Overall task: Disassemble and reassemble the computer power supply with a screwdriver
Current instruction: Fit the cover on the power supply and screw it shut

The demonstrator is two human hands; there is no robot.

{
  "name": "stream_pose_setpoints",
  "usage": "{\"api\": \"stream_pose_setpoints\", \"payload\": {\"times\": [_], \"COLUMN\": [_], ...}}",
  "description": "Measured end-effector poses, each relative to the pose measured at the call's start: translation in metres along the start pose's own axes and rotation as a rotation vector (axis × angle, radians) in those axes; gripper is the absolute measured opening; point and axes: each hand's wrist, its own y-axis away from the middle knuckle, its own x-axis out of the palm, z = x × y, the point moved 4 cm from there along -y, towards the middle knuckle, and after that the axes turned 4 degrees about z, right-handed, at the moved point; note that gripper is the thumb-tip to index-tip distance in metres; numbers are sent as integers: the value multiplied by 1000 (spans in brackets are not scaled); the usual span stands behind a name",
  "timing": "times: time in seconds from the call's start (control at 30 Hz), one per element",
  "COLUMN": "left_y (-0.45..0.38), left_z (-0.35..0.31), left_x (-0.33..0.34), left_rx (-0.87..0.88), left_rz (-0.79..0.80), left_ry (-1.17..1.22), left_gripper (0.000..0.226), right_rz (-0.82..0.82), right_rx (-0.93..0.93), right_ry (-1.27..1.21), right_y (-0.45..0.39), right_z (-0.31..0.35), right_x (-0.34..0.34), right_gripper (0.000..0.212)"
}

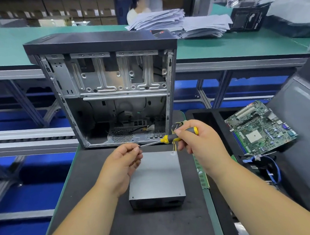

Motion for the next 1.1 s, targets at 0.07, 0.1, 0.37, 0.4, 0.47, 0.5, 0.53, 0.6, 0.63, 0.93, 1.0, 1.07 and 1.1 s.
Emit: {"api": "stream_pose_setpoints", "payload": {"times": [0.07,0.1,0.37,0.4,0.47,0.5,0.53,0.6,0.63,0.93,1.0,1.07,1.1], "left_y": [7,10,46,49,56,59,62,68,71,79,79,78,77], "left_z": [0,0,7,8,9,10,11,12,12,16,16,16,17], "left_x": [10,15,51,55,62,65,67,72,75,78,77,77,77], "left_rx": [0,0,-3,-12,-33,-40,-43,-44,-44,-124,-97,-70,-60], "left_rz": [-5,-6,5,11,25,33,40,48,50,-19,-4,28,53], "left_ry": [13,15,-81,-97,-123,-134,-148,-181,-199,-233,-255,-269,-276], "left_gripper": [10,11,12,11,10,10,10,12,13,7,7,7,7], "right_rz": [8,10,36,36,36,37,36,32,29,98,95,68,52], "right_rx": [-13,-19,-57,-61,-66,-68,-70,-76,-77,-82,-67,-45,-33], "right_ry": [-18,-29,-44,-53,-62,-63,-64,-74,-78,-22,-14,-10,-8], "right_y": [7,10,41,45,52,55,57,62,65,82,82,79,78], "right_z": [1,1,-1,-2,-3,-3,-4,-5,-6,-10,-12,-15,-16], "right_x": [-10,-14,-54,-58,-66,-69,-72,-77,-79,-80,-80,-80,-80], "right_gripper": [12,12,16,16,17,17,18,18,18,10,8,8,7]}}
